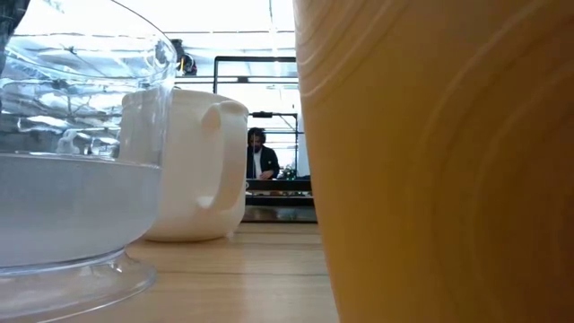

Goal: Stack small to large cups/mugs on shelf
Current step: Put the black mug on the shelf

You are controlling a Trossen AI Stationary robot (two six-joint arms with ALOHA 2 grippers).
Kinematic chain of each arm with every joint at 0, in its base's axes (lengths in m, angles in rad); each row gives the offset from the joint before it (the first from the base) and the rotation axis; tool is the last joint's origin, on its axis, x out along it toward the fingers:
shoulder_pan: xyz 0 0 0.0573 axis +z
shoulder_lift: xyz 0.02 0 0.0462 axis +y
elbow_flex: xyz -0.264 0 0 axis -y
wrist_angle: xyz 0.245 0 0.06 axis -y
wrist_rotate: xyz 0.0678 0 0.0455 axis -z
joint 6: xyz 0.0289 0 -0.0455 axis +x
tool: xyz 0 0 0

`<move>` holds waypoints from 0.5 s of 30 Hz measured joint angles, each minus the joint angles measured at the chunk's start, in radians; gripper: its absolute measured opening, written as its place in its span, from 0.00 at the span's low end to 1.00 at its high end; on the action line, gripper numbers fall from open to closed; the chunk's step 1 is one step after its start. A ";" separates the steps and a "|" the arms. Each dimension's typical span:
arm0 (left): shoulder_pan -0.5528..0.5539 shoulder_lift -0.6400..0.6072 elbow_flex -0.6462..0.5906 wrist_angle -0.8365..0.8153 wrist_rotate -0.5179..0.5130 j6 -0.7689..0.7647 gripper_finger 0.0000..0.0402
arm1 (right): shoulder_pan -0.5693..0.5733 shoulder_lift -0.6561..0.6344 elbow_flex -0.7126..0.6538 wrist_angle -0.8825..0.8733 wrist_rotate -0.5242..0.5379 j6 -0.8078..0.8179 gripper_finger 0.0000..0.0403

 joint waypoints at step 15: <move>-0.099 0.061 -0.002 0.007 -0.125 -0.146 0.37 | 0.053 0.043 0.000 0.030 -0.002 0.020 0.01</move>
